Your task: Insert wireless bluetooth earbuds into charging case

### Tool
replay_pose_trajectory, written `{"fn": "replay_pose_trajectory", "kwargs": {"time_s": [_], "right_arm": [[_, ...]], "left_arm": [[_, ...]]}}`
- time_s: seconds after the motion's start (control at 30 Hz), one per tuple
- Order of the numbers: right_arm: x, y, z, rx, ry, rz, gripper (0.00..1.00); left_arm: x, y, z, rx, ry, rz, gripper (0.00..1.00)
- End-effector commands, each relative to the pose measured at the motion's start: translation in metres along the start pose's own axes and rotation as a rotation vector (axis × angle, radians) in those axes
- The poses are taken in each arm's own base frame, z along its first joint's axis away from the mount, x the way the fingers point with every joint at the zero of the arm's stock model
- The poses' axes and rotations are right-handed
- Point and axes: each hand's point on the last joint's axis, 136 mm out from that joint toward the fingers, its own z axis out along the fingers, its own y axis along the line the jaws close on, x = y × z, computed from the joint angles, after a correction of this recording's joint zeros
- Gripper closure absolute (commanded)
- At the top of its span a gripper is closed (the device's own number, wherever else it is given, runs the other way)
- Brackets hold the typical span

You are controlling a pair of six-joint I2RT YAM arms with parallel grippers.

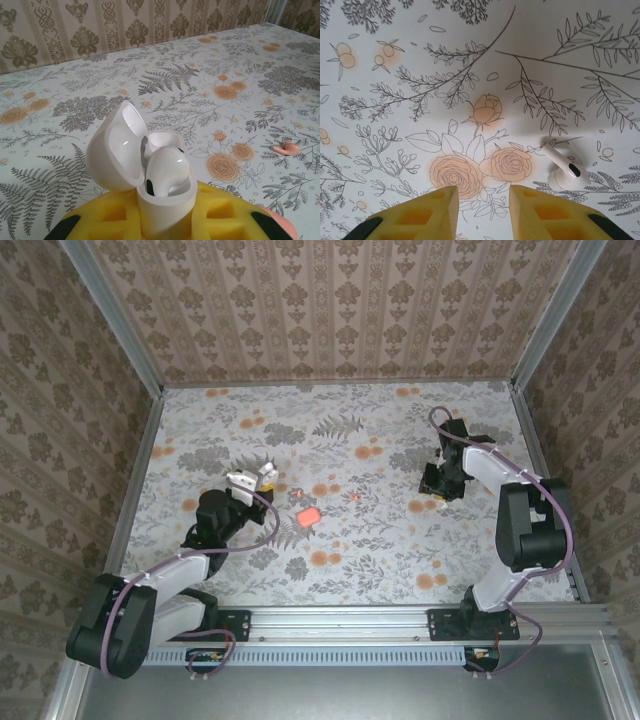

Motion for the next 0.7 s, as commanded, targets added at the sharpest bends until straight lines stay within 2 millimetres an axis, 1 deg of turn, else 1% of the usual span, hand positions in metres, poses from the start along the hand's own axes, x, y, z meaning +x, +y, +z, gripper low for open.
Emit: {"fn": "replay_pose_trajectory", "kwargs": {"time_s": [0.0, 0.13, 0.23, 0.53, 0.67], "right_arm": [[0.01, -0.008, 0.001, 0.028, 0.037, 0.038, 0.67], [0.018, -0.018, 0.013, 0.063, 0.059, 0.052, 0.67], [0.02, -0.023, 0.02, 0.08, 0.072, 0.06, 0.66], [0.012, -0.035, 0.031, 0.11, 0.063, 0.074, 0.64], [0.009, -0.041, 0.031, 0.134, 0.053, 0.075, 0.64]], "left_arm": [[-0.012, -0.001, 0.003, 0.018, -0.028, 0.023, 0.99], [-0.012, -0.002, 0.002, 0.018, -0.027, 0.023, 0.99], [-0.013, -0.002, 0.002, 0.02, -0.03, 0.024, 0.99], [-0.013, -0.001, 0.002, 0.015, -0.026, 0.025, 0.99], [-0.013, -0.001, 0.002, 0.015, -0.026, 0.027, 0.99]]}}
